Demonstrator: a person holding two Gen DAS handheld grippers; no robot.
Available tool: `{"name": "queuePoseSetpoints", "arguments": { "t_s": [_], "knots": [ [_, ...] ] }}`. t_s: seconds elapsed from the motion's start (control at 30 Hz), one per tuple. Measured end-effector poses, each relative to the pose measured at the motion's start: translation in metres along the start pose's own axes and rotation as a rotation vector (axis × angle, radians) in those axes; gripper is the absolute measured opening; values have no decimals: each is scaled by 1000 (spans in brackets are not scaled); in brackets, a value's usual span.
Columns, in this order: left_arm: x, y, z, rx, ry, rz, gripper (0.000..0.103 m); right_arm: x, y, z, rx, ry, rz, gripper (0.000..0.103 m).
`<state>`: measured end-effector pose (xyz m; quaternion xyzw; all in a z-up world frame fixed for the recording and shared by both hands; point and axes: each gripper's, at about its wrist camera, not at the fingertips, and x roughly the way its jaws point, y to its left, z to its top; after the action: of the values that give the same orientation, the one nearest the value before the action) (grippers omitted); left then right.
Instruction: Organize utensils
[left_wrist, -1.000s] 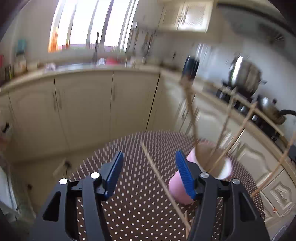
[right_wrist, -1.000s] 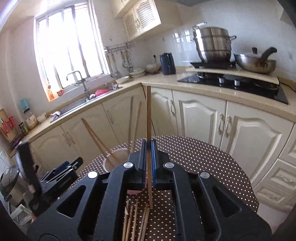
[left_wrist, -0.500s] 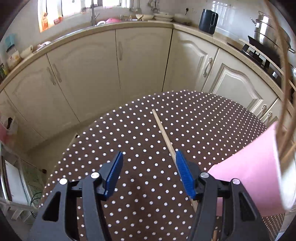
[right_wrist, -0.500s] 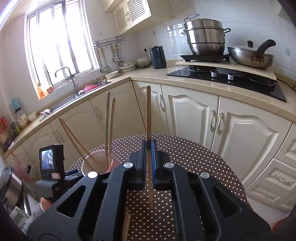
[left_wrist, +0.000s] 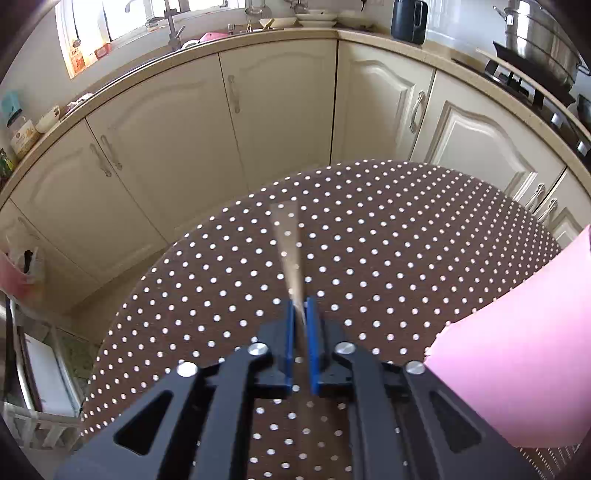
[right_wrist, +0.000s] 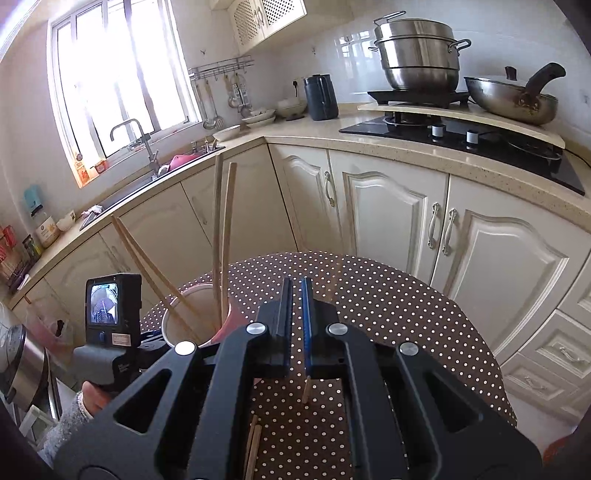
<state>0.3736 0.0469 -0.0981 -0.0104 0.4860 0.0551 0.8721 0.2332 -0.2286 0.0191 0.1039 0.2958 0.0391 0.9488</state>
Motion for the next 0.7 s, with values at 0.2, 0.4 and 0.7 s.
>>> {"name": "queuePoseSetpoints", "arguments": {
  "t_s": [0.2, 0.4, 0.7],
  "knots": [
    [-12, 2, -6, -2, -51, -1, 6, -6, 1, 3, -6, -13, -3, 3],
    [-36, 12, -9, -34, -122, -28, 6, 4, -7, 5, -15, 37, -12, 4],
    [-45, 29, -14, -75, -126, -119, 6, 91, -40, 12, 29, 251, -158, 80]
  ]
}}
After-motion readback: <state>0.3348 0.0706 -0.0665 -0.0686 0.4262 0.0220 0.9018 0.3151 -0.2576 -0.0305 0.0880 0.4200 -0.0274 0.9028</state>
